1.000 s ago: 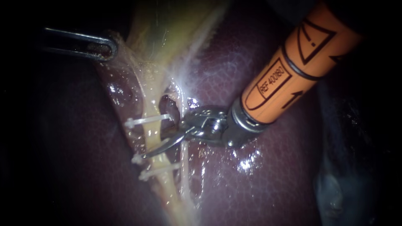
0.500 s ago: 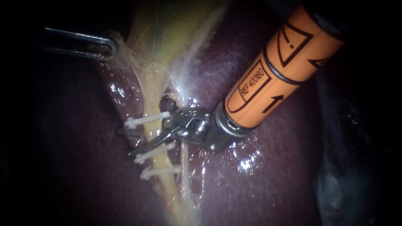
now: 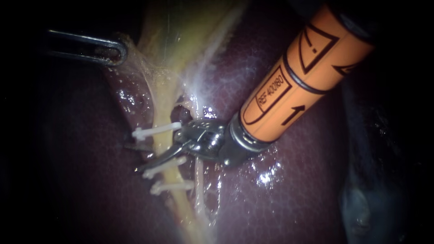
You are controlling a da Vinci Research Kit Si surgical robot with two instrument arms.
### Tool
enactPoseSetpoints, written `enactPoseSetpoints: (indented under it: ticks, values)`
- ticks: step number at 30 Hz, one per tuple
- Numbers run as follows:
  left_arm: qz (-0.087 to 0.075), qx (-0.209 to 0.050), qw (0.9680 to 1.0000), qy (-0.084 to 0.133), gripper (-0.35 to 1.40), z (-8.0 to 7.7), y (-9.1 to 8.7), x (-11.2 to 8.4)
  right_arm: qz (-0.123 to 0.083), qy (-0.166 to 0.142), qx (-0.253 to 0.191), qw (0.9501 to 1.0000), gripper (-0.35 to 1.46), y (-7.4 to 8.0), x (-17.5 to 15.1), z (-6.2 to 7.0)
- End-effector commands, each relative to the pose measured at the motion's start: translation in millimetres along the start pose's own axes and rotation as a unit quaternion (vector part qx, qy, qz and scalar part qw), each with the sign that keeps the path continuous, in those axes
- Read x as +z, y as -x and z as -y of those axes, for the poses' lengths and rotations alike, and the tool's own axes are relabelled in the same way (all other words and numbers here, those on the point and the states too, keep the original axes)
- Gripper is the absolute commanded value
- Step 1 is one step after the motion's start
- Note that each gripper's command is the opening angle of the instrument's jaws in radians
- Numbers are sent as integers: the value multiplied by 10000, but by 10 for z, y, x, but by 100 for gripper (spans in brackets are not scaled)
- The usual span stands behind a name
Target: Go to the cutting position left tube
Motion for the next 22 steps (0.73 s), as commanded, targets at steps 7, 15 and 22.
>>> enactPoseSetpoints:
  ticks: [7,15,22]
  values:
    - [-1,-1,10000,-1,-35,0,0,-1,-201,-134,-78,9997,113,-25,1,24]
    - [-1,-1,10000,-1,-35,0,0,-1,-216,-149,-104,9996,113,-27,2,27]
    - [-2,-1,10000,-1,-35,0,0,-1,-212,-148,-108,9996,113,-26,2,27]
